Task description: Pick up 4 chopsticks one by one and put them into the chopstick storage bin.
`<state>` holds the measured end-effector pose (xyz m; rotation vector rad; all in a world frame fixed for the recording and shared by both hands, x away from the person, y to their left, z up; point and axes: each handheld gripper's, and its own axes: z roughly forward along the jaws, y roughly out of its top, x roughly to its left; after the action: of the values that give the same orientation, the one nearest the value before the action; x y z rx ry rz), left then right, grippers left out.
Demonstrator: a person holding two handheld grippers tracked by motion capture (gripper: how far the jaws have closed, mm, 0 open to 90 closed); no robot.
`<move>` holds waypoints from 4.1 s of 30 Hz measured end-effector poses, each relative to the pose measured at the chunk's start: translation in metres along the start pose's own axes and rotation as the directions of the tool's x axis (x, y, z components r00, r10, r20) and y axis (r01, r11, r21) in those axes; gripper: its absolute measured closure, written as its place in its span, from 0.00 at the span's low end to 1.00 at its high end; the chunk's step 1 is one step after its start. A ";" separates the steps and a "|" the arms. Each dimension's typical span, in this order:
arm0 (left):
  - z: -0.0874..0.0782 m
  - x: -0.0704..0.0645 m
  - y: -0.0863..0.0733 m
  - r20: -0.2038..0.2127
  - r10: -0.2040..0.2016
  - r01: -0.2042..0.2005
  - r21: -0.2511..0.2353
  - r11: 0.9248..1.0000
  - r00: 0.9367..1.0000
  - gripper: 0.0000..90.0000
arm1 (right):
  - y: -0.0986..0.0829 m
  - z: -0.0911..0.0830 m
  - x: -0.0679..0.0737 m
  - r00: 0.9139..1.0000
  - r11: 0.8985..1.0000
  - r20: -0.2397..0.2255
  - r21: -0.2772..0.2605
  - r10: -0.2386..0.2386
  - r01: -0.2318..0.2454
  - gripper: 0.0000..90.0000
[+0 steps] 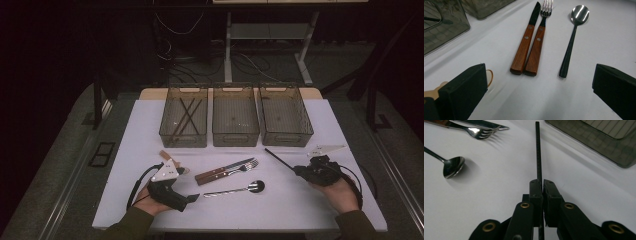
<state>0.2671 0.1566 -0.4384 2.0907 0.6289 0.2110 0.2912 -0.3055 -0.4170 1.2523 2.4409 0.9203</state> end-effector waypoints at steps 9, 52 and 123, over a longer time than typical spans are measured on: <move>-0.001 0.001 -0.001 0.011 -0.001 0.001 -0.013 1.000 1.000 0.00 | 0.007 -0.013 0.002 0.999 0.998 -0.050 -0.065 0.001 -0.004 0.96; 0.000 -0.002 -0.001 -0.012 -0.008 0.007 -0.013 1.000 1.000 0.00 | 0.117 0.032 0.056 0.988 0.983 -0.142 -0.177 -0.065 0.039 0.96; 0.003 -0.004 0.000 -0.009 0.021 -0.021 -0.001 1.000 1.000 0.00 | 0.311 0.203 0.148 1.000 0.999 -0.005 -0.048 -0.004 0.004 0.83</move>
<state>0.2652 0.1527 -0.4392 2.0972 0.6127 0.2327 0.4983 0.0328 -0.3670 1.2301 2.4093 0.9766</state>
